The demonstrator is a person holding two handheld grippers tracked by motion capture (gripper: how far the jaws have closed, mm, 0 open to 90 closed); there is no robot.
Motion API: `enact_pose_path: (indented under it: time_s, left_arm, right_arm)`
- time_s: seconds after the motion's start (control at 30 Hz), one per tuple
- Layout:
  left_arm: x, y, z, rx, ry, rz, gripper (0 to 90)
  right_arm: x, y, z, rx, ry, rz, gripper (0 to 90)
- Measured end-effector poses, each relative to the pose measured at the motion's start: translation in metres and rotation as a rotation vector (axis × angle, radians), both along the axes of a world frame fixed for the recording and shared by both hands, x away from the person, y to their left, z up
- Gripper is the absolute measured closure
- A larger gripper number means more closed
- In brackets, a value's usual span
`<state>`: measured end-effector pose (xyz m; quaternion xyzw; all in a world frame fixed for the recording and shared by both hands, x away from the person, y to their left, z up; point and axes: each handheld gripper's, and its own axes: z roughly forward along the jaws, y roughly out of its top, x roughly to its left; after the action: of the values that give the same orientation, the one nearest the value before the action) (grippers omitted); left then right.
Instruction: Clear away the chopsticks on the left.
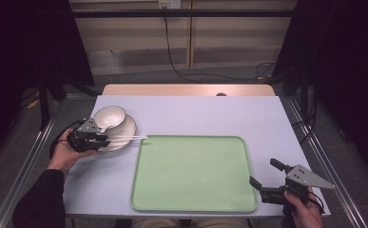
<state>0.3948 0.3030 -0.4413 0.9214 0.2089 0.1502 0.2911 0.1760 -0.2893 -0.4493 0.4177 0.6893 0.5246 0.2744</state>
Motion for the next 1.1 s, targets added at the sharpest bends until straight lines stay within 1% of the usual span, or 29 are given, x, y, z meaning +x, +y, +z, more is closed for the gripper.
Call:
enact_pose_path:
  time_s: [0.07,0.1,0.17,0.23,0.27,0.37,0.4,0.43,0.5,0.53,0.63,0.67,0.7,0.73,0.83,0.93,1.0,1.03,1.07,1.1]
  left_arm:
    - [0.0,-0.002,0.0,-0.001,0.001,-0.001,73.6]
    - [0.001,-0.002,0.001,0.013,0.012,-0.006,73.6]
    - [0.001,-0.003,0.002,0.02,0.019,-0.018,74.1]
    - [0.0,-0.004,0.001,0.014,0.021,-0.025,74.6]
    - [0.0,-0.006,0.001,0.027,0.019,-0.028,74.6]
    - [0.0,-0.012,-0.003,0.05,0.036,-0.055,74.3]
    - [0.0,-0.012,-0.003,0.05,0.036,-0.055,74.8]
    - [0.001,-0.016,-0.005,0.066,0.039,-0.063,74.9]
    - [0.0,-0.017,-0.005,0.073,0.041,-0.066,75.6]
    - [0.001,-0.018,-0.006,0.071,0.046,-0.075,77.9]
    - [0.001,-0.019,-0.006,0.076,0.047,-0.077,79.3]
    - [0.001,-0.019,-0.006,0.077,0.059,-0.084,79.8]
    - [0.001,-0.02,-0.006,0.079,0.049,-0.077,79.8]
    - [0.001,-0.02,-0.006,0.075,0.048,-0.07,79.8]
    - [0.0,-0.02,-0.005,0.078,0.057,-0.088,82.2]
    - [-0.001,-0.021,-0.004,0.066,0.057,-0.089,84.5]
    - [-0.001,-0.02,-0.004,0.073,0.054,-0.08,84.6]
    - [-0.001,-0.02,-0.003,0.062,0.061,-0.087,84.7]
    - [-0.001,-0.02,-0.003,0.062,0.061,-0.087,84.7]
    - [-0.001,-0.02,-0.003,0.049,0.059,-0.079,84.7]
  right_arm:
    - [0.0,0.0,0.0,0.001,0.0,0.0,1.5]
    - [0.0,0.0,0.0,-0.003,-0.002,-0.003,1.5]
    - [0.0,0.0,0.0,-0.005,-0.004,-0.004,1.5]
    - [0.0,0.0,0.0,-0.001,0.001,-0.006,1.5]
    - [0.0,0.0,0.0,-0.001,0.001,-0.006,1.5]
    - [0.0,0.0,0.0,0.002,0.006,-0.004,1.5]
    - [0.0,0.0,0.0,0.002,0.007,-0.003,1.5]
    - [0.0,0.0,0.0,0.003,0.005,-0.006,1.5]
    - [0.0,0.0,0.0,0.003,0.006,-0.005,1.5]
    - [0.0,0.0,0.0,0.004,0.008,-0.004,1.5]
    - [0.001,0.0,0.0,0.001,0.007,-0.003,1.4]
    - [0.0,0.0,0.0,-0.005,0.007,0.002,1.4]
    - [0.0,0.001,0.0,-0.005,0.006,0.002,1.4]
    - [0.0,0.001,0.0,-0.005,0.006,0.002,1.4]
    - [0.0,0.0,0.0,0.001,0.007,-0.006,1.4]
    - [0.001,0.0,-0.001,-0.002,0.007,-0.011,1.4]
    - [0.001,0.0,0.0,-0.001,0.007,-0.011,1.4]
    - [0.001,0.0,0.0,0.001,0.008,-0.012,1.4]
    - [0.001,0.0,0.0,0.001,0.008,-0.012,1.4]
    - [0.001,0.0,0.0,0.002,0.008,-0.011,1.4]
